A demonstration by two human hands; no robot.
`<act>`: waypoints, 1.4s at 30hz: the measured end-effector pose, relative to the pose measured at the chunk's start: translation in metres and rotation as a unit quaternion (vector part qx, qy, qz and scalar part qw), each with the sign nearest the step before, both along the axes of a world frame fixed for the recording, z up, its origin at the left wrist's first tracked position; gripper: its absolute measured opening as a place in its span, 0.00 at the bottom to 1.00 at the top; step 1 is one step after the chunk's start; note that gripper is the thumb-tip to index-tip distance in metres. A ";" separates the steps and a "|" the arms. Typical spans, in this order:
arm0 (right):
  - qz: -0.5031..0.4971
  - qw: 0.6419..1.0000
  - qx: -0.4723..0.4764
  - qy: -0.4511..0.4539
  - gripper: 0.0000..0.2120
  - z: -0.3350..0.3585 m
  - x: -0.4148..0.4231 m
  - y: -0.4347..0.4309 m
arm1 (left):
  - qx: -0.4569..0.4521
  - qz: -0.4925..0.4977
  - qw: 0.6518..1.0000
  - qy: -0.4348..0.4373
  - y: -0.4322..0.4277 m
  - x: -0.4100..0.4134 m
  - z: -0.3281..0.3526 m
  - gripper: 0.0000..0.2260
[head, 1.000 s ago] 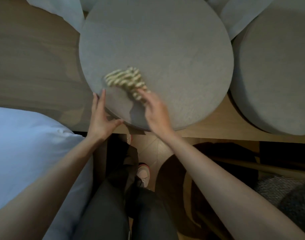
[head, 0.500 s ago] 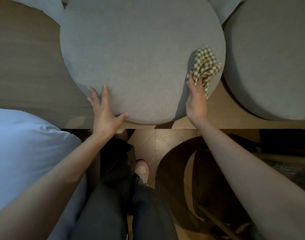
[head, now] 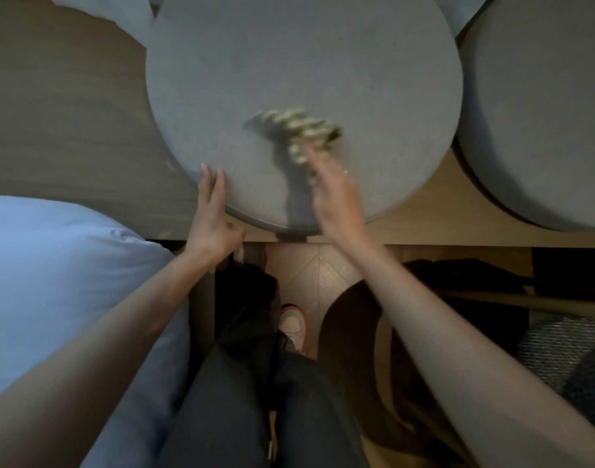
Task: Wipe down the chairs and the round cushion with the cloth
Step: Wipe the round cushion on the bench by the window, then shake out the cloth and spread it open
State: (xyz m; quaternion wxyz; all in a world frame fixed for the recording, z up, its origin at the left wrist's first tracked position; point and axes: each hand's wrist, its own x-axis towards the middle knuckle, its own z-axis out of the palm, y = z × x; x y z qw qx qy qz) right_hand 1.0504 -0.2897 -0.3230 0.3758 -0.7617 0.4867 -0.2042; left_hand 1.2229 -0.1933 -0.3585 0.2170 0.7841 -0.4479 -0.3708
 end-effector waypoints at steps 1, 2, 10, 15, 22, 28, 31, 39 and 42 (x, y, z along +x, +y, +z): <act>-0.052 0.998 -0.035 0.002 0.29 0.006 -0.018 -0.015 | 0.011 -0.002 1.000 -0.005 -0.002 -0.003 0.002 0.44; -0.100 0.992 -0.069 0.016 0.28 0.011 -0.038 -0.030 | 0.020 -0.003 1.000 -0.010 -0.003 -0.007 0.003 0.44; -0.116 0.973 0.001 0.198 0.29 -0.027 -0.101 -0.049 | 0.038 -0.032 0.999 -0.007 -0.003 -0.027 0.011 0.42; -0.199 0.972 -0.025 0.119 0.29 -0.047 -0.065 0.006 | 0.055 -0.049 0.997 -0.001 0.002 -0.023 0.008 0.42; 0.006 0.998 0.056 0.039 0.32 -0.044 0.016 0.101 | 0.060 -0.082 0.995 0.000 0.011 -0.011 0.009 0.44; -0.096 0.980 0.140 -0.099 0.25 -0.014 0.031 0.096 | 0.066 -0.100 0.993 -0.014 0.013 -0.005 0.022 0.39; -0.092 0.986 0.115 -0.076 0.20 0.019 0.008 0.082 | 0.008 -0.071 0.997 -0.027 0.011 -0.014 0.047 0.31; -0.060 0.992 0.095 -0.057 0.07 0.148 -0.058 0.051 | -0.091 -0.091 0.992 -0.005 -0.003 -0.056 0.174 0.31; -0.042 0.993 0.083 -0.072 0.06 0.201 -0.080 0.050 | -0.120 -0.137 0.983 0.004 -0.007 -0.074 0.230 0.31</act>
